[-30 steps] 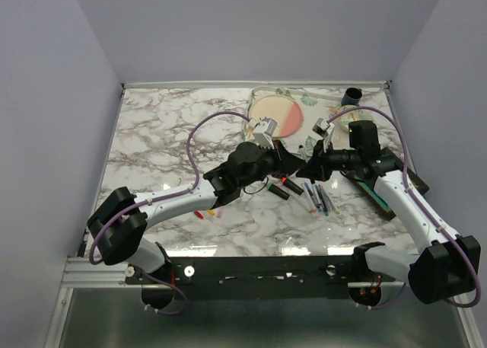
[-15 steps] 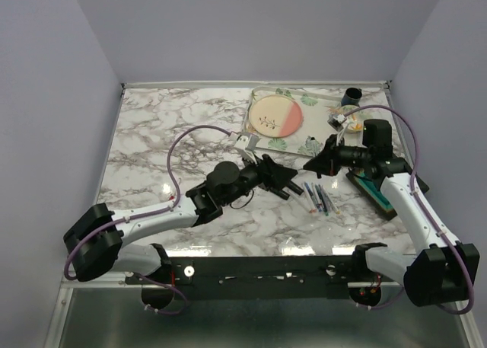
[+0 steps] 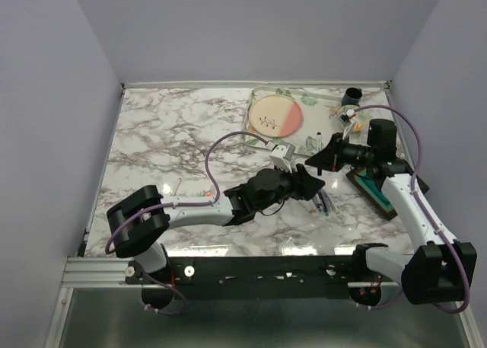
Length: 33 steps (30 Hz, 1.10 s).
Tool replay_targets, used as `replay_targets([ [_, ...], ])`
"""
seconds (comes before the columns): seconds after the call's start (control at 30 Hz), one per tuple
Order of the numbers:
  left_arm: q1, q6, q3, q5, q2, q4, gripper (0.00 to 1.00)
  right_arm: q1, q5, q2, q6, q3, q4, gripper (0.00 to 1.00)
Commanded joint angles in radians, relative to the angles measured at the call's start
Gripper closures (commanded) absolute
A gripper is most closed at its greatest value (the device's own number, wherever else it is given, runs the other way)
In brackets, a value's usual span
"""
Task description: Open the pen caps
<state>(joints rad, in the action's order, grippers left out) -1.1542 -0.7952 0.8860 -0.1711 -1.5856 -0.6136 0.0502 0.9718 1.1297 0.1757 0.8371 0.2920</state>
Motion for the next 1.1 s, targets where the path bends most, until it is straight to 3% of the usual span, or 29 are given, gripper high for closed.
replay_targets([
  [0.0, -0.009, -0.022, 0.095, -0.149, -0.054, 0.079, 0.39, -0.009, 0.024, 0.005, 0.050, -0.012, -0.033, 0.99],
  [0.27, -0.009, -0.009, 0.191, -0.203, -0.122, 0.183, 0.51, -0.010, 0.038, 0.005, 0.061, -0.013, -0.034, 0.99],
  [0.37, -0.009, 0.005, 0.215, -0.205, -0.137, 0.187, 0.59, -0.012, 0.034, 0.007, 0.059, -0.013, -0.036, 0.99],
  [0.6, -0.009, 0.031, 0.246, -0.242, -0.139, 0.207, 0.90, -0.010, 0.038, 0.008, 0.053, -0.013, -0.034, 0.99],
  [0.63, -0.009, 0.037, 0.243, -0.237, -0.137, 0.207, 0.98, -0.010, 0.038, 0.008, 0.050, -0.012, -0.031, 0.98],
  [0.83, -0.007, 0.040, 0.202, -0.119, -0.136, 0.204, 1.00, -0.038, 0.021, -0.001, 0.047, 0.008, -0.021, 0.75],
  [1.07, -0.019, 0.021, 0.123, -0.033, -0.139, 0.152, 1.00, -0.084, 0.016, -0.024, 0.054, 0.005, -0.028, 0.64],
])
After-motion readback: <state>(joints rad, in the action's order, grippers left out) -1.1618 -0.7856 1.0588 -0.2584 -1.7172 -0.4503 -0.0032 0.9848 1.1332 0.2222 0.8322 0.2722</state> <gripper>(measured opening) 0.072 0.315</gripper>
